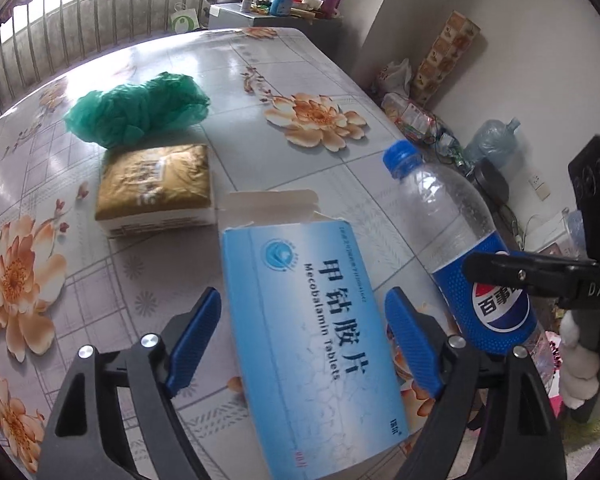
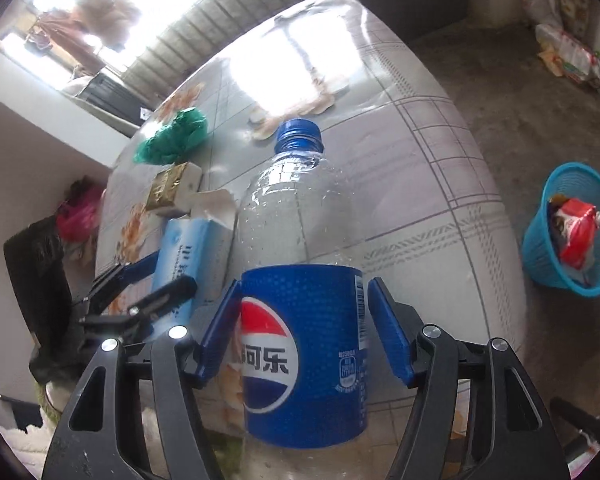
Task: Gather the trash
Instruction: 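Lift the blue box with the left gripper while the right gripper lifts the Pepsi bottle, then carry the blue box and Pepsi bottle with both grippers over the wastebasket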
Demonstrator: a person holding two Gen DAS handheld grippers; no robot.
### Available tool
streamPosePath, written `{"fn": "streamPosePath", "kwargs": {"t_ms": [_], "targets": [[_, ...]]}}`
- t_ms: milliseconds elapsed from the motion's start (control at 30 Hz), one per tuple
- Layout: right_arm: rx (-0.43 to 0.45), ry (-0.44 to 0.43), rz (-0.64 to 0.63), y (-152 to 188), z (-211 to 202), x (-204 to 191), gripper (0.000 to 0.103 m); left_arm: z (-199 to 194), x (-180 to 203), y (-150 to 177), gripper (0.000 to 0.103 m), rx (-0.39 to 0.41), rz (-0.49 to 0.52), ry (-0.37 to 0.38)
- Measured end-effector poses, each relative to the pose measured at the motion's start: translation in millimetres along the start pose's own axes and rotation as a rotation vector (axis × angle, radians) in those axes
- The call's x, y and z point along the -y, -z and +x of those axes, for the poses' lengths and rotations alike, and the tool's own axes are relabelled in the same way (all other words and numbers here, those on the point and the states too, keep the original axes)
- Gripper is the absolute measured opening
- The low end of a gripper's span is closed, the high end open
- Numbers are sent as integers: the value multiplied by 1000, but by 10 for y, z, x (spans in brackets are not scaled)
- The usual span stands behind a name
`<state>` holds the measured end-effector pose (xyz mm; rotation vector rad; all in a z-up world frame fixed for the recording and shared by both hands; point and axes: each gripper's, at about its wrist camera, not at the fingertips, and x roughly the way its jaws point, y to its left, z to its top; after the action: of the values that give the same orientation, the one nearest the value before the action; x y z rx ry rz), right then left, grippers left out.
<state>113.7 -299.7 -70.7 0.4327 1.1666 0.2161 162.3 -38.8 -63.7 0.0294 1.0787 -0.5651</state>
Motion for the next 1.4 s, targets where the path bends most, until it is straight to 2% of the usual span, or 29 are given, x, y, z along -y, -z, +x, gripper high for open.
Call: {"fn": "streamPosePath", "kwargs": {"t_ms": [233, 400, 733, 867, 1033, 1400], "targets": [[-5, 65, -59, 70, -9, -2, 71, 91, 62, 92, 82, 12, 46, -88], [-22, 78, -76, 91, 25, -26, 73, 117, 95, 119, 83, 25, 76, -131], [-11, 179, -192, 168, 52, -169, 73, 137, 114, 133, 84, 29, 81, -147], [-17, 178, -213, 194, 51, -173, 73, 148, 129, 135, 84, 25, 91, -155], [-27, 155, -217, 217, 25, -151, 62, 169, 177, 151, 84, 22, 109, -177], [-13, 135, -197, 233, -25, -109, 61, 202, 197, 157, 84, 16, 128, -194]]}}
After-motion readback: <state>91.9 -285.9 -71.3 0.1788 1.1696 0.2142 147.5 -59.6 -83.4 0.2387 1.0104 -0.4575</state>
